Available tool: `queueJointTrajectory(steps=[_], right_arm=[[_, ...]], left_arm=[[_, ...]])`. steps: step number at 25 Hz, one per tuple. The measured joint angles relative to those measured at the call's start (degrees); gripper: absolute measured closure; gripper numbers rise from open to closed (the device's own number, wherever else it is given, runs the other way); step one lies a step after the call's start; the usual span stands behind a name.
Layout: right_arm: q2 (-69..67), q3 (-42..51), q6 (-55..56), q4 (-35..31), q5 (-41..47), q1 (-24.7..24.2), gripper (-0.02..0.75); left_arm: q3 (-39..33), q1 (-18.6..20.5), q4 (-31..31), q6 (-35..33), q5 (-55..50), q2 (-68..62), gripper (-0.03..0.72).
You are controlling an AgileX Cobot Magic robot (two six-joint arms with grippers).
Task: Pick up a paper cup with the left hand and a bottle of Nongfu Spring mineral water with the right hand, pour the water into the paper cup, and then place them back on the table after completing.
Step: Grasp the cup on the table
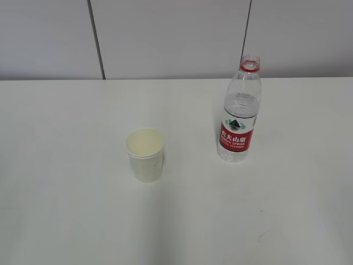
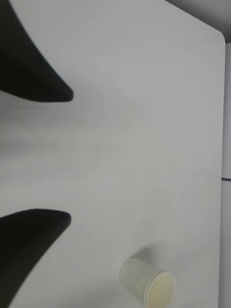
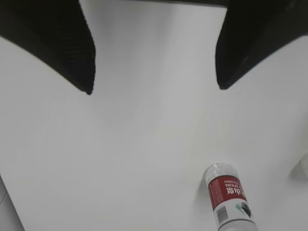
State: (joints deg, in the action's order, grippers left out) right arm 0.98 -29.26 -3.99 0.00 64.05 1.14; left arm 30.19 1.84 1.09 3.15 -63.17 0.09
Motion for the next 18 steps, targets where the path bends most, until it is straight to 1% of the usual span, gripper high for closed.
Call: queueJointTrajectory(steps=[8, 18], right_arm=[[0.0, -0.3, -0.6, 1.2, -9.9, 0.0, 0.160], [-6.8, -0.3, -1.4, 1.2, -18.3, 0.0, 0.160]], left_arm=[[0.1, 0.0, -0.1, 0.0, 0.2, 0.0, 0.251], [0.7, 0.0, -0.6, 0.0, 1.8, 0.0, 0.251]])
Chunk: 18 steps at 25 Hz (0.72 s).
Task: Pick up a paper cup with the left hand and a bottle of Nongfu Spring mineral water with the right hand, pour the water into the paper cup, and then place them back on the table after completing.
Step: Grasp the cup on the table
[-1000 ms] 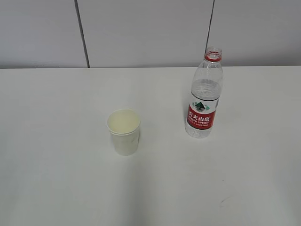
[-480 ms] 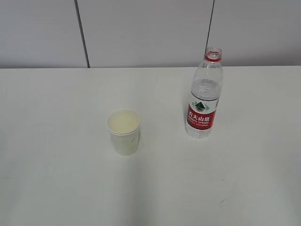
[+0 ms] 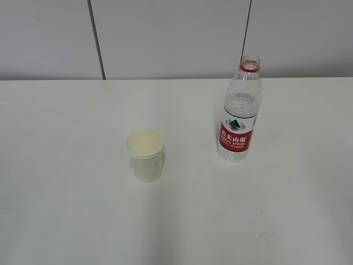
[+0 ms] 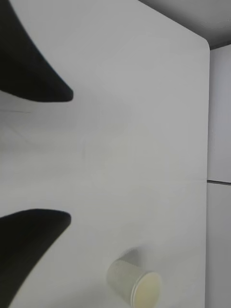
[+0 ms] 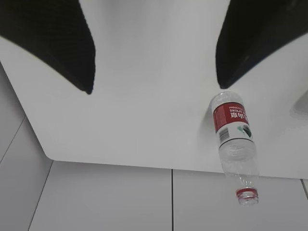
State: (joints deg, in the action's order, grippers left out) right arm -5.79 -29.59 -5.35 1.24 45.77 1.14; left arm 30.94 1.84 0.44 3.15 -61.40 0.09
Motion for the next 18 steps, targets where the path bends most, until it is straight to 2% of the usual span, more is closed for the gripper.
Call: queueJointTrajectory(steps=[4, 7, 11, 18], right_arm=[[-0.1, 0.0, -0.4, 0.1, -3.6, 0.0, 0.160], [-0.2, 0.7, -2.4, 0.1, -7.8, 0.0, 0.160], [-0.4, 2.9, -4.4, 0.1, -13.4, 0.0, 0.160], [-2.8, 4.4, -4.7, 0.1, -18.5, 0.0, 0.160]], left_arm=[[0.2, 0.0, -0.4, 0.0, 2.8, 0.0, 0.251], [-0.3, 0.0, -0.4, -0.2, 12.2, 0.0, 0.251], [-4.0, 0.0, -0.4, -0.2, 24.4, -0.3, 0.251], [-10.3, 0.0, 0.7, -0.2, 35.8, -5.9, 0.251]])
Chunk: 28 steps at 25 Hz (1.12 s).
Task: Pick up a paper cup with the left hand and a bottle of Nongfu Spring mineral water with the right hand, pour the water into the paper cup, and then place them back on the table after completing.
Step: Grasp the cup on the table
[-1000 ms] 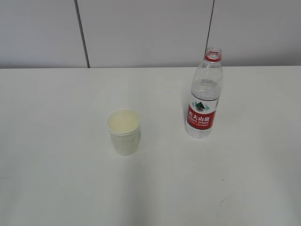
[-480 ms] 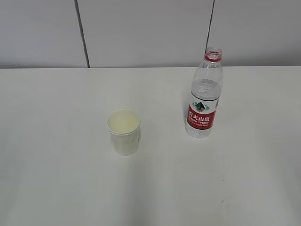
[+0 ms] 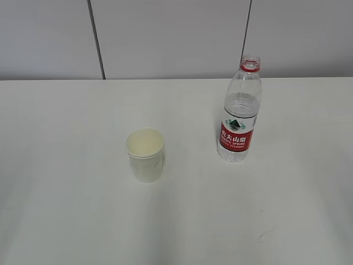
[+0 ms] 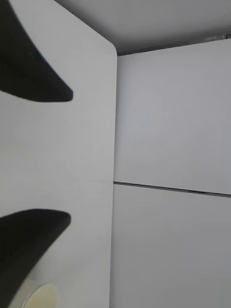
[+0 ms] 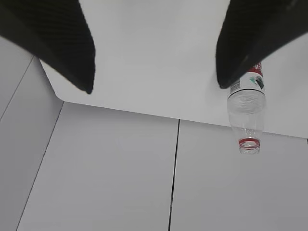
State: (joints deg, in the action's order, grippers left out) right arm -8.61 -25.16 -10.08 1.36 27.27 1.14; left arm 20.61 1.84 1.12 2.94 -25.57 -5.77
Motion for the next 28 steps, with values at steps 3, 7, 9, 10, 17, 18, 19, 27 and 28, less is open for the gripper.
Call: queueJointTrajectory(steps=[3, 7, 9, 10, 17, 18, 19, 27, 28], right_arm=[[-2.5, 0.3, -0.1, 0.0, -2.8, 0.0, 0.160], [-7.6, 0.3, -0.1, 0.0, -7.3, 0.6, 0.160], [-10.8, 0.3, -0.1, 0.0, -9.9, 1.0, 0.160], [-12.3, 0.3, -0.1, 0.0, -11.4, 1.0, 0.160], [-24.1, 0.3, -0.1, 0.0, -21.7, 1.0, 0.160], [-25.8, 0.3, -0.1, 0.0, -23.4, 1.0, 0.160], [-27.0, 0.3, -0.1, 0.0, -24.9, 1.0, 0.160], [-37.7, 0.3, 1.8, 0.0, -36.4, 1.0, 0.160], [-39.1, 0.3, 2.4, 0.0, -37.6, 1.0, 0.160]], left_arm=[[-1.7, 0.0, 0.0, 0.0, 5.0, -3.7, 0.251], [-2.4, 0.0, 0.2, 0.0, 11.7, -8.8, 0.251], [-2.4, 0.0, 0.3, 0.0, 15.8, -11.3, 0.251], [-2.4, 0.0, 0.3, 0.0, 17.8, -13.0, 0.251], [-2.4, 0.0, 0.2, 0.0, 28.5, -26.5, 0.251], [-2.4, 0.0, 0.2, 0.0, 30.4, -28.0, 0.251], [-2.4, -0.1, 0.2, 0.0, 31.9, -30.1, 0.251], [-2.4, -9.5, 0.3, 0.0, 41.5, -42.7, 0.251], [-2.4, -10.9, 0.4, 0.0, 42.4, -44.3, 0.251]])
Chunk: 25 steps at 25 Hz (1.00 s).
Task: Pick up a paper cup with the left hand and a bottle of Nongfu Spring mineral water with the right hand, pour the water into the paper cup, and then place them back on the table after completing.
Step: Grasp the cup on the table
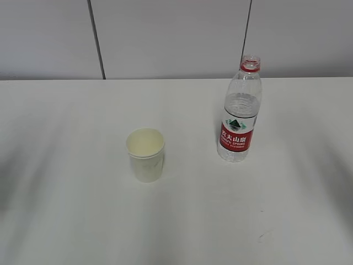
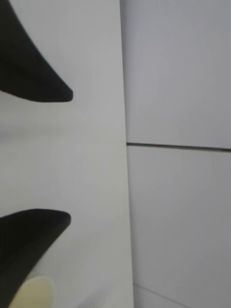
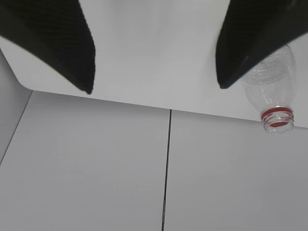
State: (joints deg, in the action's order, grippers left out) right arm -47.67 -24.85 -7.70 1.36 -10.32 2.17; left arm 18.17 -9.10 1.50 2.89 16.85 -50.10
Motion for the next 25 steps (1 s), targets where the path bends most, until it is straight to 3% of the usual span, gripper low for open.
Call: queueJointTrajectory(steps=[6, 17, 25], right_arm=[[-7.6, 0.0, 1.0, 0.0, -5.2, 0.0, 0.160], [-15.3, 0.0, 7.7, 10.0, -10.5, 0.0, 0.160], [-17.6, 0.0, 8.6, 12.5, -12.2, 0.0, 0.160]], left_arm=[[0.0, -6.1, 0.8, 0.0, 5.2, -9.7, 0.251], [0.2, -6.7, -2.3, 0.0, 14.0, -25.5, 0.251], [0.2, -8.6, -7.8, 3.0, 22.1, -37.2, 0.251]])
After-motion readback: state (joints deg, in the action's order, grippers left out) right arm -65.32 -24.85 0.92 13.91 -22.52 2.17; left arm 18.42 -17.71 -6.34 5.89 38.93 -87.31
